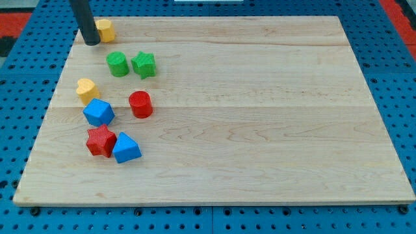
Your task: Form a diagonal line with the green blocks and the yellow hexagon
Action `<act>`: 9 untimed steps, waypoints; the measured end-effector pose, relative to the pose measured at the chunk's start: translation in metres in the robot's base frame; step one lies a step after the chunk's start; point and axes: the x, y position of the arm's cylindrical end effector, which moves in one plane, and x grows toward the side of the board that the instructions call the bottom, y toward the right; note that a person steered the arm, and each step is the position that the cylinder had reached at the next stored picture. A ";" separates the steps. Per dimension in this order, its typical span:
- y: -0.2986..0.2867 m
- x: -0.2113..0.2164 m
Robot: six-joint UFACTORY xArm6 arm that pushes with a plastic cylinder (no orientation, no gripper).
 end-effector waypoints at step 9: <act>0.071 0.020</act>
